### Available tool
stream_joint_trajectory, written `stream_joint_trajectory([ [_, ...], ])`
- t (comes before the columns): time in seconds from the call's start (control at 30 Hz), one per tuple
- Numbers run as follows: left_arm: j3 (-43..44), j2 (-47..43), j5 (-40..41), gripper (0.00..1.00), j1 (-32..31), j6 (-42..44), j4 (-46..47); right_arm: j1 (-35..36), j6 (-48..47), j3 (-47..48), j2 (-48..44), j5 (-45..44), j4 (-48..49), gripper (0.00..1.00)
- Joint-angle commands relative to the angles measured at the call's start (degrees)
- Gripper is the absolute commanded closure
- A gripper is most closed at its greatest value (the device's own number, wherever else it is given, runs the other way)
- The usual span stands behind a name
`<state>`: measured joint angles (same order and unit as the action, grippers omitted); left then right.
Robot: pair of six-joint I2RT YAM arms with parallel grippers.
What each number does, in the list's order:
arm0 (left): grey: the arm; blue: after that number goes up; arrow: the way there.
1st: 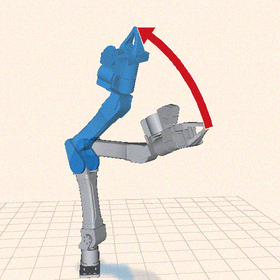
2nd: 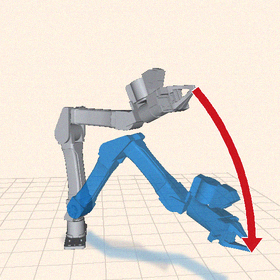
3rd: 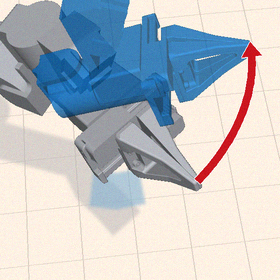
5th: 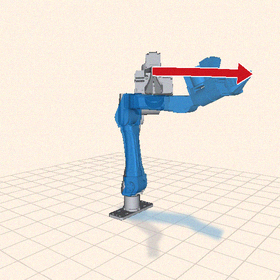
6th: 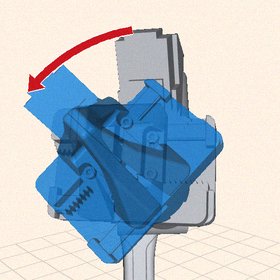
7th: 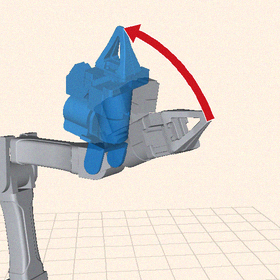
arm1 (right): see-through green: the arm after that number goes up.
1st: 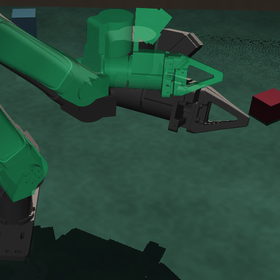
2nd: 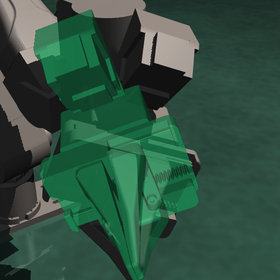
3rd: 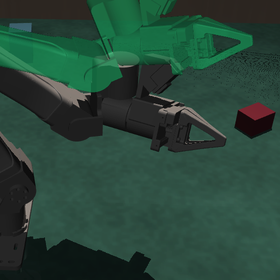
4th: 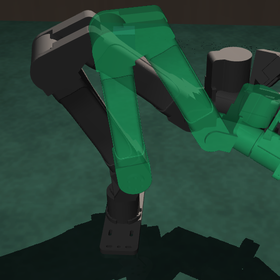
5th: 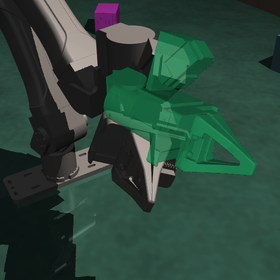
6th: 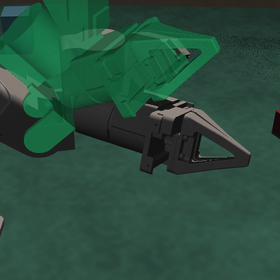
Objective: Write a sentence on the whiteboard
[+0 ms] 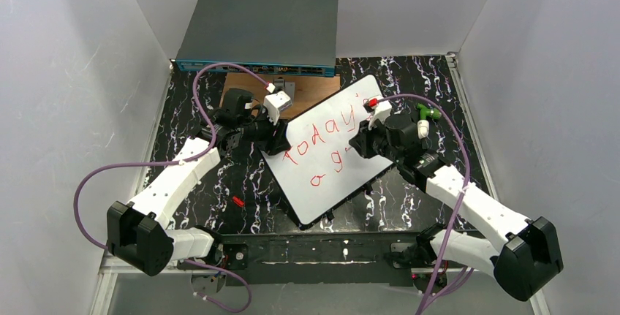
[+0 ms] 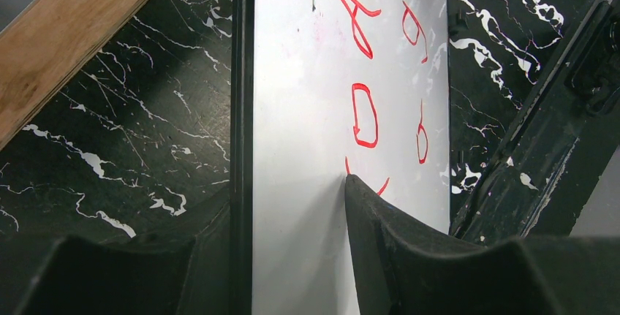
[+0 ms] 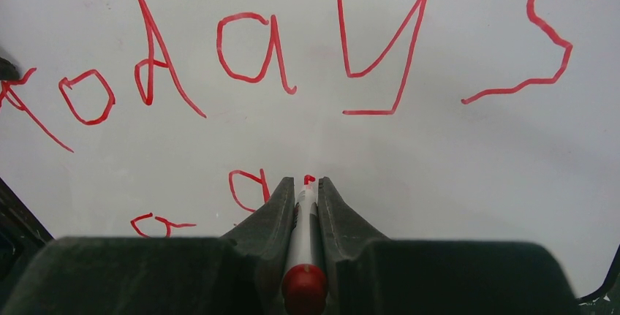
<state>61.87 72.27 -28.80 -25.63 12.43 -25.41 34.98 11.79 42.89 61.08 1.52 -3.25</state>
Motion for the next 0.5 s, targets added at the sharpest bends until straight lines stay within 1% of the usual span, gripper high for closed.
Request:
stream_joint_trajectory([
  [0.0, -0.7, -1.4, -2.8, 1.0, -1.5, 5.7, -2.6, 0.0, -0.3, -2.1, -1.1, -0.2, 0.4, 0.99],
  [0.47, -0.7, -1.4, -2.8, 1.0, -1.5, 5.6, -2.4, 0.0, -0.1, -4.8, -2.5, 0.2, -0.9, 0.99],
])
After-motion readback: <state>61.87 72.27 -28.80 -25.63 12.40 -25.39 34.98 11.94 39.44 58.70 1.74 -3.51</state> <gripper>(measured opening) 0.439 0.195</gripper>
